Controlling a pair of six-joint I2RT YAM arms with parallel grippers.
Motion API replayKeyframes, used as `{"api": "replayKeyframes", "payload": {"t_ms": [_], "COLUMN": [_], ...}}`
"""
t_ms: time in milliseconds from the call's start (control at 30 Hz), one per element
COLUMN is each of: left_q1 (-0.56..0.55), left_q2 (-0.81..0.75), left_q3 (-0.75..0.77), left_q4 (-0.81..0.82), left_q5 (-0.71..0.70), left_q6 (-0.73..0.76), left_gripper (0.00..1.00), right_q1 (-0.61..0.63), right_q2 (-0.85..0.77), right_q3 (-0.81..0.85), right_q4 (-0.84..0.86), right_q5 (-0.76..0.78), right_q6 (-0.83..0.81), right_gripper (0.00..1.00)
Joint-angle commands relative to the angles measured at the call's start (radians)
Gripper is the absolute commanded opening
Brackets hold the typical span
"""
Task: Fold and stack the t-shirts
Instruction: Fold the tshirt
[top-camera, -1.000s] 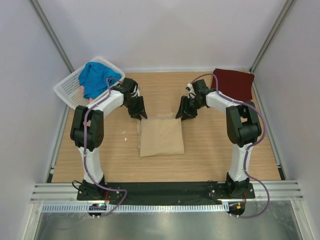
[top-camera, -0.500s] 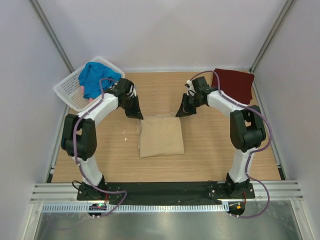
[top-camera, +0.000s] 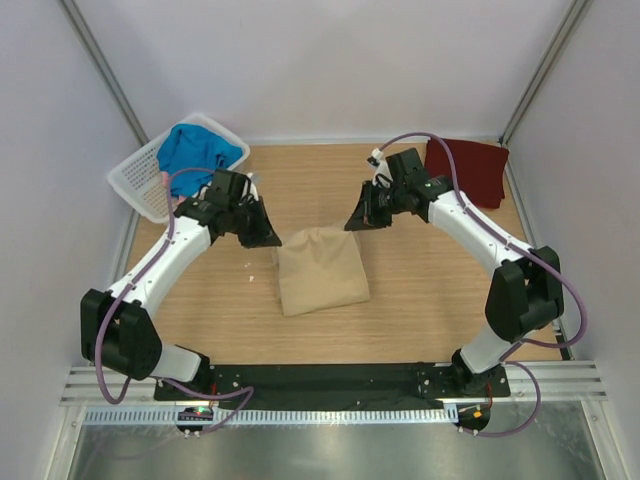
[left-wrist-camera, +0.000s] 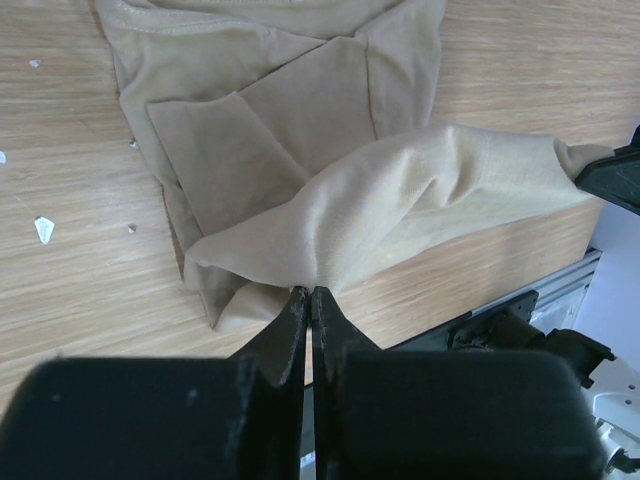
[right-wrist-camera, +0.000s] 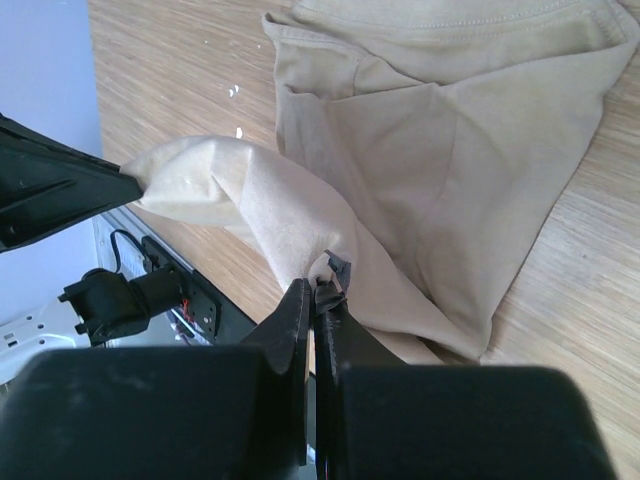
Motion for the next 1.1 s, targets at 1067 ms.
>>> {"api": "replayKeyframes", "payload": {"t_ms": [1067], "left_q1": [0.045], "left_q2": [0.172], "left_q3": [0.218], "left_q4": [-0.038], "left_q5": [-0.078], "left_q6": [0.038], "left_gripper": [0.0], "right_q1": [-0.038], "right_q2": [0.315], "right_q3": [0.401], "right_q4": [-0.04], "right_q5": [-0.049], "right_q6": [-0.038], "right_gripper": [0.01]}}
